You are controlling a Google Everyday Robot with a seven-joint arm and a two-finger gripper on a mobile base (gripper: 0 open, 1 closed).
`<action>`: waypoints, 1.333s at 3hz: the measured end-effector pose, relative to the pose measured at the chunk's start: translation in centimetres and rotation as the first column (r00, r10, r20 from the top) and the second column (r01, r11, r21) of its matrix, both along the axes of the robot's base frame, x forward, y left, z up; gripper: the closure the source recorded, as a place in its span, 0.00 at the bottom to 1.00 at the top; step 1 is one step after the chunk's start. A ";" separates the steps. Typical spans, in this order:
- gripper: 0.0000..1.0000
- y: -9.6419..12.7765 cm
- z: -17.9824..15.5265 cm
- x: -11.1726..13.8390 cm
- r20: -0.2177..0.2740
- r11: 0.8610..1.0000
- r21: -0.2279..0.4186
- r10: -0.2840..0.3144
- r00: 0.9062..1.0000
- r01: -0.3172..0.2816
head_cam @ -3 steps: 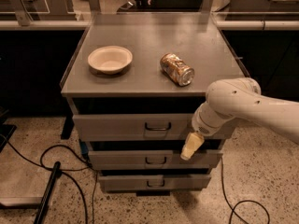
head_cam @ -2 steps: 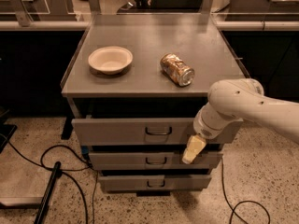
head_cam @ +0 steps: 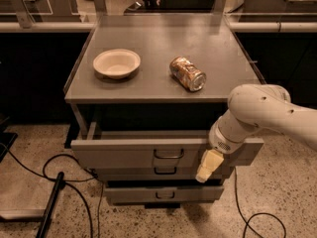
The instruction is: Open top drawer
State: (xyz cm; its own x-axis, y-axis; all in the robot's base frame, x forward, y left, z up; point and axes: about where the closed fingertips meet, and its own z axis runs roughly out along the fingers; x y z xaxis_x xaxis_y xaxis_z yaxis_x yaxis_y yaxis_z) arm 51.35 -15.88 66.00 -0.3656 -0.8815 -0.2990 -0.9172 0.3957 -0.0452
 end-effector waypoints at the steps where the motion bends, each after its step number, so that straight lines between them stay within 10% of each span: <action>1: 0.00 -0.1 1.7 -3.8 -0.048 0.999 0.038 -0.024 0.999 0.026; 4: 0.00 0.0 1.5 -7.5 -0.088 0.999 0.049 0.006 0.996 -0.002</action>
Offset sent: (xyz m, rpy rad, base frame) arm -0.0312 -0.0012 0.0141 0.0317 0.0394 -0.0208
